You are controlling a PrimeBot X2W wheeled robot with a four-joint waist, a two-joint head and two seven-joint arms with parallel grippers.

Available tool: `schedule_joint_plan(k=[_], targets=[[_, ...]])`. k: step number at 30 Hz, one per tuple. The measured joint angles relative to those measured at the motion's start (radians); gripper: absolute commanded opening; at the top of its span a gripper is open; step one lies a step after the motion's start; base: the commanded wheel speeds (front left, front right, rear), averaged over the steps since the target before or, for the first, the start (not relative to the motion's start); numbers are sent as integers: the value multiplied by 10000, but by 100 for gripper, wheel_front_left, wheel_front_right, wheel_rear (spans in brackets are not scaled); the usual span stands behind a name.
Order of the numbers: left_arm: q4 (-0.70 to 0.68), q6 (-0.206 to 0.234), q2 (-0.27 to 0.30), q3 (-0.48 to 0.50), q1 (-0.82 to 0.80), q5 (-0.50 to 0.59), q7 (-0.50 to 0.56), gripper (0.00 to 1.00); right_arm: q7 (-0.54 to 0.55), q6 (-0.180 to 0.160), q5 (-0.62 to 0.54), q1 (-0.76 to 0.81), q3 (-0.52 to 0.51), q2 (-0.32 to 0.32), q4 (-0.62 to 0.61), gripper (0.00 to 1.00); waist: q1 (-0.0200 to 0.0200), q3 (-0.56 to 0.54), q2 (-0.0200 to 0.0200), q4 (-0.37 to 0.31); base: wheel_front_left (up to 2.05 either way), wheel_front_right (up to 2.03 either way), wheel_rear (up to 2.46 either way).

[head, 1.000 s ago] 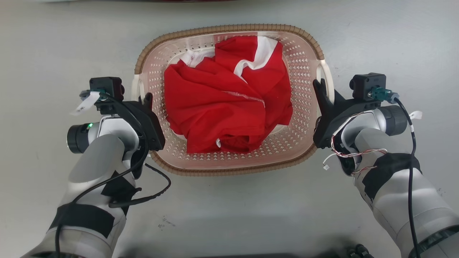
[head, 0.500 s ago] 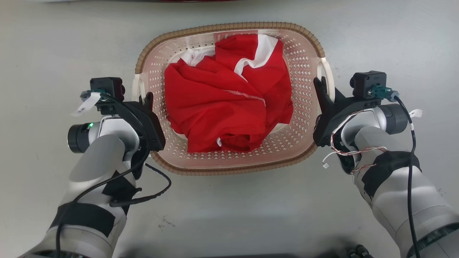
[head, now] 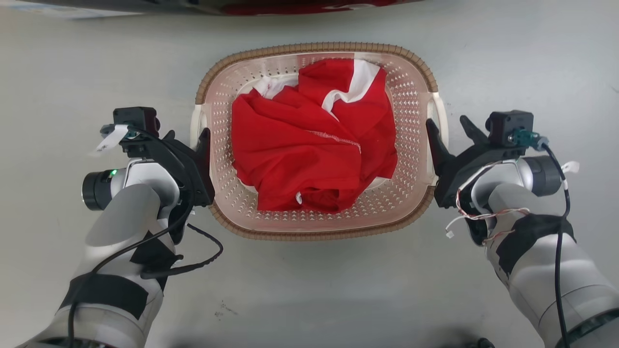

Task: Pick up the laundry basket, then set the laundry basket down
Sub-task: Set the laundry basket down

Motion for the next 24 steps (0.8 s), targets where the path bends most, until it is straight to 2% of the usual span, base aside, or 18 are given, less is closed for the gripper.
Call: schedule_joint_plan(k=[10, 16, 24], targets=[[29, -38, 13, -107, 690, 42, -897, 100, -176, 186, 0, 658, 27, 19, -136, 100, 0, -771, 0, -49, 0, 0, 0], [6, -38, 19, -121, 1155, 52, -1707, 100, -211, 274, 0, 1079, -44, -82, -351, 100, -1, -1529, 0, -101, 0, 0, 0], [-167, -29, 25, -119, 1857, 94, -2063, 100, -213, 359, 8, 1905, -430, -245, -1108, 100, -2, -2792, -1, -144, 0, 0, 0]])
